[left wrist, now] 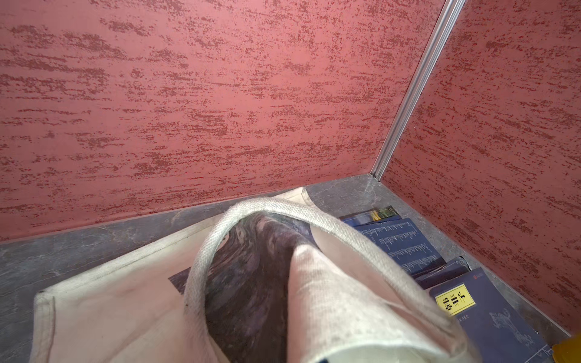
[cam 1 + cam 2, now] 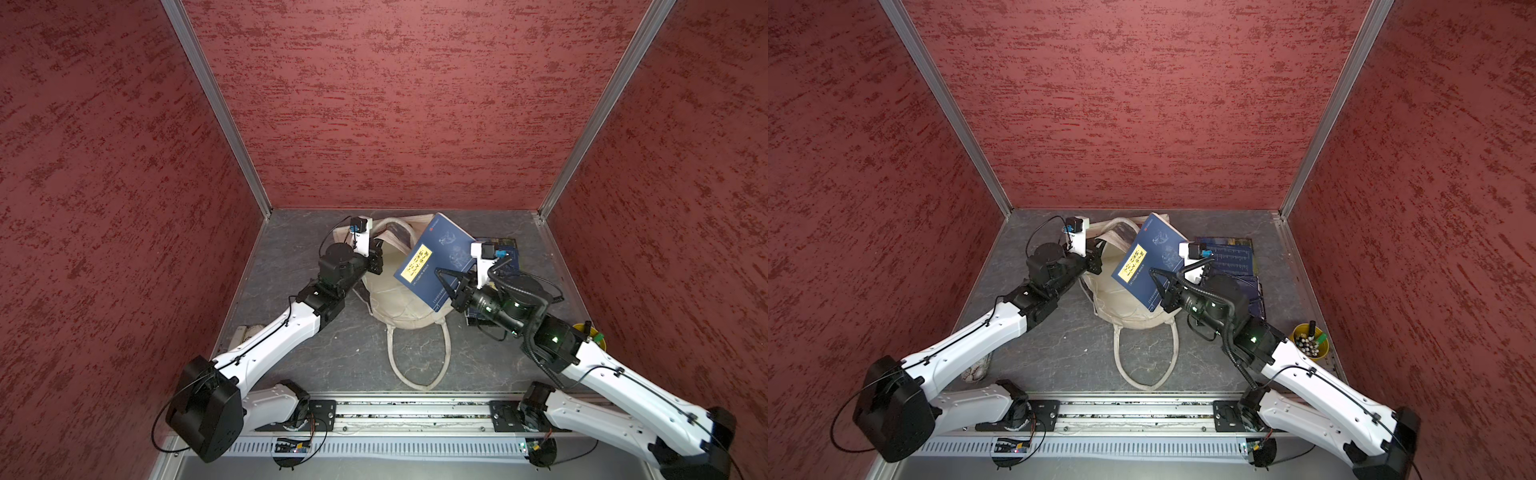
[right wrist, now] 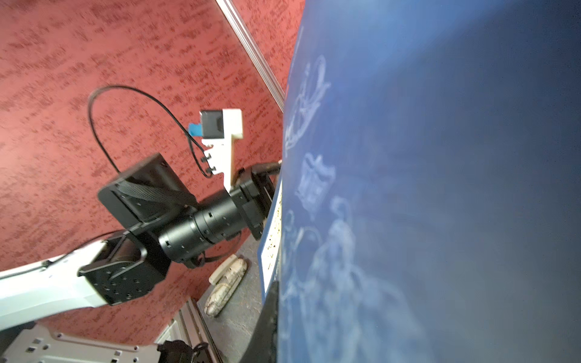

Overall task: Take out the books from the canvas bag
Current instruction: Pick up the book from the canvas bag, then place the book on the book.

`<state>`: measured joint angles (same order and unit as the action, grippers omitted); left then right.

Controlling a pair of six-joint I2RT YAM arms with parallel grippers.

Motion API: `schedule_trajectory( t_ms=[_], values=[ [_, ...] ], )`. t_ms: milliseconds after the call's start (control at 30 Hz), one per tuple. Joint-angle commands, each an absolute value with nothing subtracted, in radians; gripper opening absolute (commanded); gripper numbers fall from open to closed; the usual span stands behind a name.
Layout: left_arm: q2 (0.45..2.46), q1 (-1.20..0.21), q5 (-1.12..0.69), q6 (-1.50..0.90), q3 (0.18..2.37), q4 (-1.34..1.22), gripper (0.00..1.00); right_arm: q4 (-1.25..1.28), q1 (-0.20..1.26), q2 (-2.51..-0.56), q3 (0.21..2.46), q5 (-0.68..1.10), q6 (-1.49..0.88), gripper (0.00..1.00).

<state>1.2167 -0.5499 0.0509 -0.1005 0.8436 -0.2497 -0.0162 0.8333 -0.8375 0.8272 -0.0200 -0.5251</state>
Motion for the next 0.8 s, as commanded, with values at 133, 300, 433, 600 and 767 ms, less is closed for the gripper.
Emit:
schedule_trajectory(
  t_ms=[133, 300, 433, 600, 767],
  values=[
    [1.217, -0.546, 0.063, -0.113, 0.871, -0.253, 0.0, 0.06, 0.819, -0.799, 0.849, -0.331, -0.567, 0.0],
    [1.216, -0.546, 0.07, -0.102, 0.867, -0.252, 0.0, 0.111, 0.762, -0.804, 0.828, -0.429, -0.599, 0.0],
    [1.218, -0.546, 0.072, -0.1, 0.869, -0.253, 0.0, 0.13, 0.661, -0.849, 0.83, -0.415, -0.653, 0.0],
    [1.216, -0.547, 0.073, -0.098, 0.868, -0.252, 0.0, 0.212, 0.457, -0.953, 0.784, -0.191, -0.796, 0.0],
    [1.216, -0.547, 0.071, -0.097, 0.868, -0.255, 0.0, 0.324, 0.304, -1.061, 0.73, -0.089, -0.926, 0.0]
  ],
)
